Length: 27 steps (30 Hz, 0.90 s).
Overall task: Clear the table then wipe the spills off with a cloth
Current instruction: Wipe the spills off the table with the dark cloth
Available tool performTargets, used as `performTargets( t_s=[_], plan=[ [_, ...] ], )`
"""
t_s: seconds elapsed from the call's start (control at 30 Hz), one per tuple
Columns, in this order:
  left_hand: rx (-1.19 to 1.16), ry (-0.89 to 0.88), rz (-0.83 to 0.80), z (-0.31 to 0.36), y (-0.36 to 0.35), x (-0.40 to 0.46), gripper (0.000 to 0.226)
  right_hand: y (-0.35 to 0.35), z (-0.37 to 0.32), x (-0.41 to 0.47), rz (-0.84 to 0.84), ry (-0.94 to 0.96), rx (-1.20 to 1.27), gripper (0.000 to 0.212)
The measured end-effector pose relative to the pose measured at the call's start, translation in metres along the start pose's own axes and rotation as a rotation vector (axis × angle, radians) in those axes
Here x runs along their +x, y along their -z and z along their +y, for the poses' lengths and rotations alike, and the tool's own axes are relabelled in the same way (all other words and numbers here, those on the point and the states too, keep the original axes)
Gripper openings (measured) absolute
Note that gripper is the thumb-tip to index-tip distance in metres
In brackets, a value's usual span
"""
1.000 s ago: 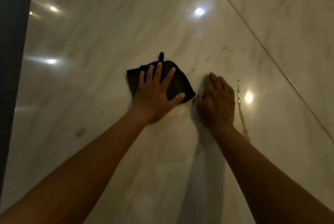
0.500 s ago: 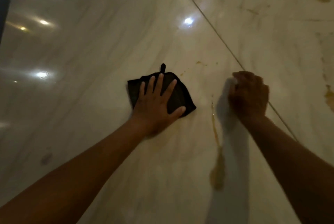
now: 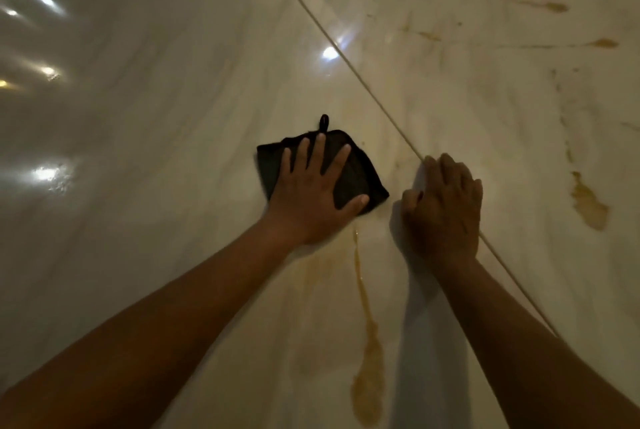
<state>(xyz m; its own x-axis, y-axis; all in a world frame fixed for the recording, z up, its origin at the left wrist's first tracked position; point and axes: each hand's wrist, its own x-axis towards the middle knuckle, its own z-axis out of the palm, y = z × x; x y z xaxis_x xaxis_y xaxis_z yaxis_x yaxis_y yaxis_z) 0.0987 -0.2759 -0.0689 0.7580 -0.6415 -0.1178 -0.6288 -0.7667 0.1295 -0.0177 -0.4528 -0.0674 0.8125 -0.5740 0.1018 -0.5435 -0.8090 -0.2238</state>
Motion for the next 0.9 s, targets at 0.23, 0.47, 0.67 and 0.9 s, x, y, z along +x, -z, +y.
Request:
performTargets(
  t_s=[0.23, 0.47, 0.67, 0.9],
  plan=[
    [-0.026, 0.093, -0.026, -0.002, 0.019, 0.104, 0.093, 0.001, -0.003, -0.001, -0.047, -0.026, 0.034, 0.062],
    [-0.01, 0.091, -0.019, 0.02, 0.017, 0.121, 0.094, -0.004, 0.004, 0.002, -0.044, -0.02, 0.102, 0.064],
    [-0.004, -0.07, 0.035, 0.047, -0.004, 0.063, 0.097, -0.008, 0.002, 0.001, 0.085, -0.07, 0.244, 0.058],
    [0.0, 0.085, -0.028, 0.047, 0.012, 0.112, 0.094, 0.012, 0.024, -0.017, 0.119, -0.068, 0.385, 0.056]
  ],
)
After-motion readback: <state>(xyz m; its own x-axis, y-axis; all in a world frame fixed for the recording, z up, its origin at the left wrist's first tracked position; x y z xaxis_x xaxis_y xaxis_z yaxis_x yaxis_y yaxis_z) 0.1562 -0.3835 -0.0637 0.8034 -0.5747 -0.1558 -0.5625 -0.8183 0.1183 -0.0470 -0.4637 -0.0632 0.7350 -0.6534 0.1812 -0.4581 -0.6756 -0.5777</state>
